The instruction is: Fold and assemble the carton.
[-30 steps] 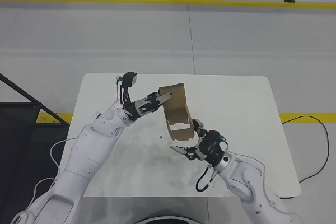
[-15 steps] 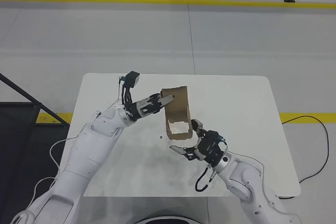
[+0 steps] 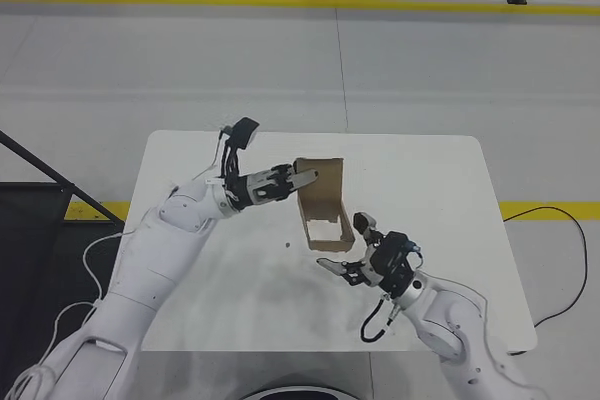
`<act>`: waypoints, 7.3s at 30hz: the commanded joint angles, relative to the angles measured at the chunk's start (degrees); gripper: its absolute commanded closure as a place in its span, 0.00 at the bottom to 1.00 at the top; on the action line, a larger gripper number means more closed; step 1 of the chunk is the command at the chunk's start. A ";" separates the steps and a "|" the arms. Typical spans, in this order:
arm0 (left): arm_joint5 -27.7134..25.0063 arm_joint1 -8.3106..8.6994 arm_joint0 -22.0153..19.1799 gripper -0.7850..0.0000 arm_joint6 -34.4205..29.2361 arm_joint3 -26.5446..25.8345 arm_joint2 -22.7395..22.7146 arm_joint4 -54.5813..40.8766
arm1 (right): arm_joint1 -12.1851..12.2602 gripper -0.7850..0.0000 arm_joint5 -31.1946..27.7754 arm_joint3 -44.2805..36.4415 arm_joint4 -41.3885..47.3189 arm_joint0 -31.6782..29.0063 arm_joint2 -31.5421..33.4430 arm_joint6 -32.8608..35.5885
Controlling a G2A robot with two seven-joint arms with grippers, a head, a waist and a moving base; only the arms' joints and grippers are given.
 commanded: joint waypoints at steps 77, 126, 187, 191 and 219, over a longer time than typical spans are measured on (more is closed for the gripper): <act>0.00 5.33 -15.30 1.00 0.00 3.83 25.34 -17.36 | 2.37 0.00 -21.01 -0.01 -5.97 -1.89 3.04 -10.99; 4.61 6.55 -11.80 1.00 -4.61 4.00 23.75 -38.46 | 3.02 0.00 -18.06 4.62 1.46 -3.52 6.75 -18.19; 28.29 5.09 -2.18 1.00 -7.26 -1.05 13.23 -49.91 | 2.37 0.00 -4.60 3.42 -4.88 -8.15 8.13 -25.99; 30.16 4.64 -1.92 1.00 -8.96 0.07 12.46 -50.83 | 2.21 0.00 -0.85 2.72 -7.85 -8.23 7.75 -26.25; 34.73 1.77 -1.17 1.00 -11.98 1.76 8.87 -47.08 | 0.29 0.35 20.91 -1.90 -23.11 -8.82 0.80 -26.60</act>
